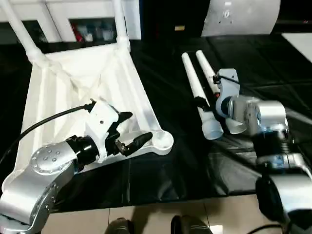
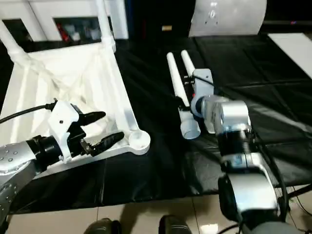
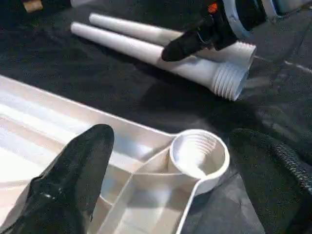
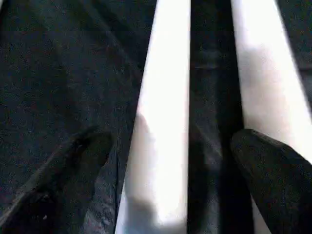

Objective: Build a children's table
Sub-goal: Pick table leg

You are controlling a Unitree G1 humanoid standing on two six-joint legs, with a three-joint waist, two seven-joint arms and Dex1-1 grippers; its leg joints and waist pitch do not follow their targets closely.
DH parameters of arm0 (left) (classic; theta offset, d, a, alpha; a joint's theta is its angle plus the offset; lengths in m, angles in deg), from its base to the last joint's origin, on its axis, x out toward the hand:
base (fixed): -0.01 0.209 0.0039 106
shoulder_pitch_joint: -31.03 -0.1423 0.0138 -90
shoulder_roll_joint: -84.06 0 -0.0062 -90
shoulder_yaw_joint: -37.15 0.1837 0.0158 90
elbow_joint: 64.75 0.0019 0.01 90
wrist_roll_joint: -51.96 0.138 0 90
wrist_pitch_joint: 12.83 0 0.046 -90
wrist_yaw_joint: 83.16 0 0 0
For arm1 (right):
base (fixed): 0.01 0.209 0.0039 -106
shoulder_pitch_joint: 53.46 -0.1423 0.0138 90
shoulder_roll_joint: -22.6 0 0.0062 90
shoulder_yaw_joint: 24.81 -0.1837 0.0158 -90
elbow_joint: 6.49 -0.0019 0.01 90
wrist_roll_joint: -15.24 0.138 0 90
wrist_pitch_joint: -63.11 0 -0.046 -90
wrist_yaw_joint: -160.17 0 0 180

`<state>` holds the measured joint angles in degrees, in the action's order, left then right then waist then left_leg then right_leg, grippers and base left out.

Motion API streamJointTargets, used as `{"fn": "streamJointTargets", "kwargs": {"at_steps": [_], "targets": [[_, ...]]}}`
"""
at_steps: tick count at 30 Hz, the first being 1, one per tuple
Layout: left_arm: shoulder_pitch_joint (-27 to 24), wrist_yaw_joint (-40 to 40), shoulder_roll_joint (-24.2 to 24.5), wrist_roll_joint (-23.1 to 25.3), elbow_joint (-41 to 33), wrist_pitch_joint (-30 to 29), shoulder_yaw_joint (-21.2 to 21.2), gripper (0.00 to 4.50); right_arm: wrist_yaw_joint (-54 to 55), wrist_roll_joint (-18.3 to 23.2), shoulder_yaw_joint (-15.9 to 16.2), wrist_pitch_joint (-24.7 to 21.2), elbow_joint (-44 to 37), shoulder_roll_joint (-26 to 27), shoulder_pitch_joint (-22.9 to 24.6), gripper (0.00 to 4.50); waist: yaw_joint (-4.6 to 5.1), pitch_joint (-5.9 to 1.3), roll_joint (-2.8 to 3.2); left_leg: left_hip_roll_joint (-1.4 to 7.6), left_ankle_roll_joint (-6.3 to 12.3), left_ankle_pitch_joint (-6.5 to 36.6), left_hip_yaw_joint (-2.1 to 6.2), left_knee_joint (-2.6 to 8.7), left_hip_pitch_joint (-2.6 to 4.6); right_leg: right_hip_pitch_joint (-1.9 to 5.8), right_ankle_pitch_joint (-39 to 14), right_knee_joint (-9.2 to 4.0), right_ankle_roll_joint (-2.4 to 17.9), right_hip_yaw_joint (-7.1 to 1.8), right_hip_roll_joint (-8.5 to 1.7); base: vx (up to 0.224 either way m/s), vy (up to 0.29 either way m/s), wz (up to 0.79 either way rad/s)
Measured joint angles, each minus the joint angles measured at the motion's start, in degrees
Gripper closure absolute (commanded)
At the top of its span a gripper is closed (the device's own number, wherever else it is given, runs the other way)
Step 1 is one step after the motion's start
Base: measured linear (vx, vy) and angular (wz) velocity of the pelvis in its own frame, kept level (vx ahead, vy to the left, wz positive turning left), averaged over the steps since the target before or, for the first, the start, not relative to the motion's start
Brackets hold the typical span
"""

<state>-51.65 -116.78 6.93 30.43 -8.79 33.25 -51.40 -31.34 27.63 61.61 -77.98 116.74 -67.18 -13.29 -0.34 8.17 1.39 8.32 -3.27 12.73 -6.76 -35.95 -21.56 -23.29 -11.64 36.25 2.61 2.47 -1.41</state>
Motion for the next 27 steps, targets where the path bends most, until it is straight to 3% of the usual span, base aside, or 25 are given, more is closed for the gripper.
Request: {"fn": "streamJointTargets", "kwargs": {"at_steps": [9, 17, 27], "targets": [[0.1, -0.6, 0.8, -1.5, -1.2, -1.0, 0.0, 0.23, -3.6, 1.1, -0.8, 0.2, 5.8, 1.0, -2.1, 1.17, -0.20, 0.00, -0.01, 0.08, 0.06, 0.0, -0.09, 0.07, -0.03, -0.05, 0.1, -0.03, 0.2, 0.04, 0.00, 0.000, 0.000, 0.00], [0.2, -0.5, 1.1, -2.4, -1.2, -1.4, 0.0, 0.23, -6.0, 1.5, -0.8, -2.4, 8.7, 0.5, -2.6, 1.75, -0.35, -0.01, -0.02, 0.10, 0.12, -0.1, -0.14, 0.07, -0.01, -0.05, 0.1, -0.01, 0.3, 0.03, 0.00, 0.000, 0.000, 0.00], [1.1, -0.4, 1.1, -2.9, -1.0, -1.4, 0.1, 0.23, -7.0, 1.4, -1.1, -2.6, 10.7, 0.1, -3.7, 2.59, -1.28, -0.05, -0.08, 0.12, 0.10, -0.1, -0.19, 0.07, 0.10, -0.04, 0.2, 0.01, 0.3, 0.03, 0.00, 0.000, 0.000, 0.00]]}}
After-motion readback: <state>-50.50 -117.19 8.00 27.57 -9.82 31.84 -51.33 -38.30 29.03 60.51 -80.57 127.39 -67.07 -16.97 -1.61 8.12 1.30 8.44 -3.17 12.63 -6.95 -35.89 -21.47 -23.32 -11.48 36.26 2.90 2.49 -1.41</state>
